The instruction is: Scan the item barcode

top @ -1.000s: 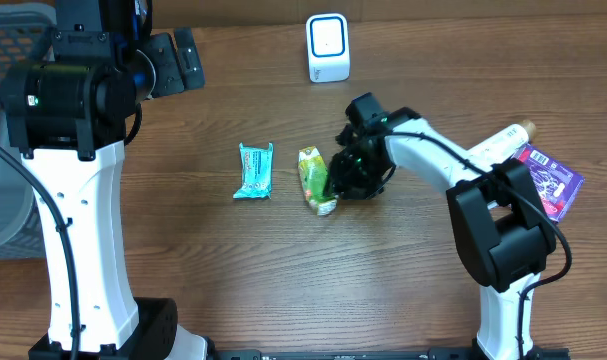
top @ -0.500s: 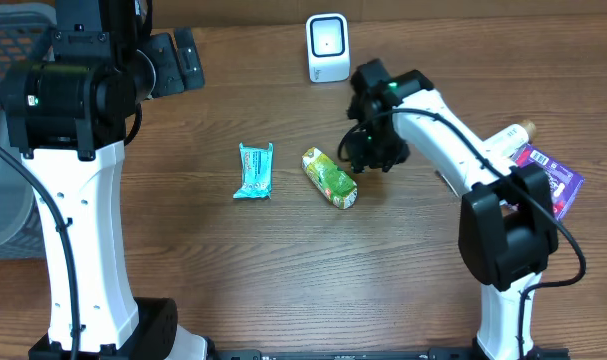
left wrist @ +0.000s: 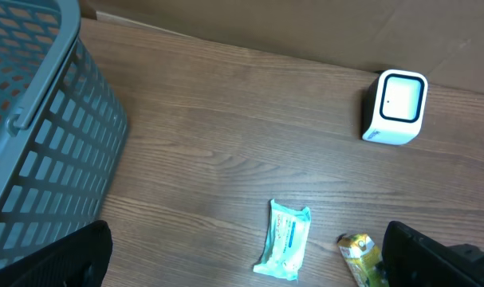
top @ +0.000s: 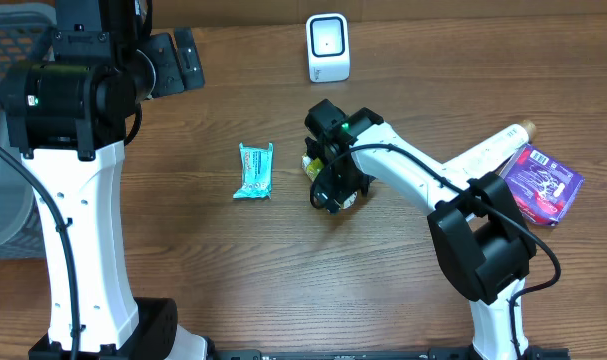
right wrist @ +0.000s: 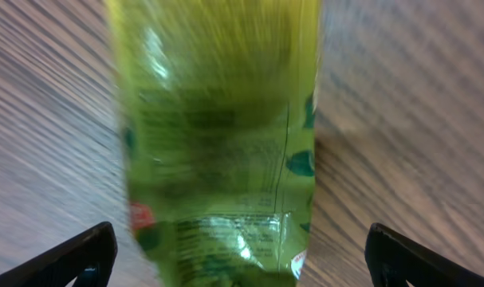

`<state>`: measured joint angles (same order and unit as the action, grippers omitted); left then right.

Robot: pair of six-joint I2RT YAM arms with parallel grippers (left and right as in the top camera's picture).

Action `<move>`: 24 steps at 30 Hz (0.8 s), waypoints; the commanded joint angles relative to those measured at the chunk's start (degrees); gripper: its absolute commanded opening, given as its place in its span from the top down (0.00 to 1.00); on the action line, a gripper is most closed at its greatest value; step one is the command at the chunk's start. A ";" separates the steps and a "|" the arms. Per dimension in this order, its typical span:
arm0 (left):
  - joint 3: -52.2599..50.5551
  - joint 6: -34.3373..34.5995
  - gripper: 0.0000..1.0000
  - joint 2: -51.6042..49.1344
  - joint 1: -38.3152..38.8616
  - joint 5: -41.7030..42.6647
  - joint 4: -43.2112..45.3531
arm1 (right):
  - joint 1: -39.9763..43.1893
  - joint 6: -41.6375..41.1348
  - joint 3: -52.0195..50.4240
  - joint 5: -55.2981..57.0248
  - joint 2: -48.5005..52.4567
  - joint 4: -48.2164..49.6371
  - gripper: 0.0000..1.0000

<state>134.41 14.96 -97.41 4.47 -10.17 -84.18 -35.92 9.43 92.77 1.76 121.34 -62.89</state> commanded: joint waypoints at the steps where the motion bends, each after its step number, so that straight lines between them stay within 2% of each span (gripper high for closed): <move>1: 0.66 0.90 0.00 -0.42 0.04 -0.74 0.17 | 0.39 1.36 -1.97 0.22 -0.76 1.81 0.00; 4: 0.66 0.92 0.01 -0.42 0.04 -0.74 0.17 | 0.42 1.29 -2.19 0.04 -0.76 2.84 0.11; 6: 0.66 0.92 0.00 -0.42 0.04 -0.74 0.17 | 0.42 1.11 -2.19 -0.39 -0.76 3.54 0.24; 9: 0.66 0.92 0.00 -0.42 0.04 -0.74 0.17 | 0.44 0.96 -2.16 -2.29 -0.79 4.13 0.71; 11: 0.66 0.92 0.00 -0.42 0.04 -0.74 0.17 | 0.66 0.79 -1.92 -4.07 -0.79 3.91 0.85; 14: 0.66 0.92 0.01 -0.42 0.04 -0.74 0.17 | 0.98 -2.23 -1.03 -7.10 -0.85 3.28 0.87; 16: 0.66 0.92 0.00 -0.42 0.04 -0.74 0.17 | 1.57 -2.36 0.02 -12.92 -0.92 2.27 0.87; 24: 0.66 0.92 0.00 -0.42 0.04 -0.74 0.17 | 9.92 -1.46 -2.21 -50.05 -1.16 4.50 0.87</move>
<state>134.41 14.96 -97.41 4.47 -10.17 -84.18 -30.50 7.66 91.48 -26.59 121.14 -60.42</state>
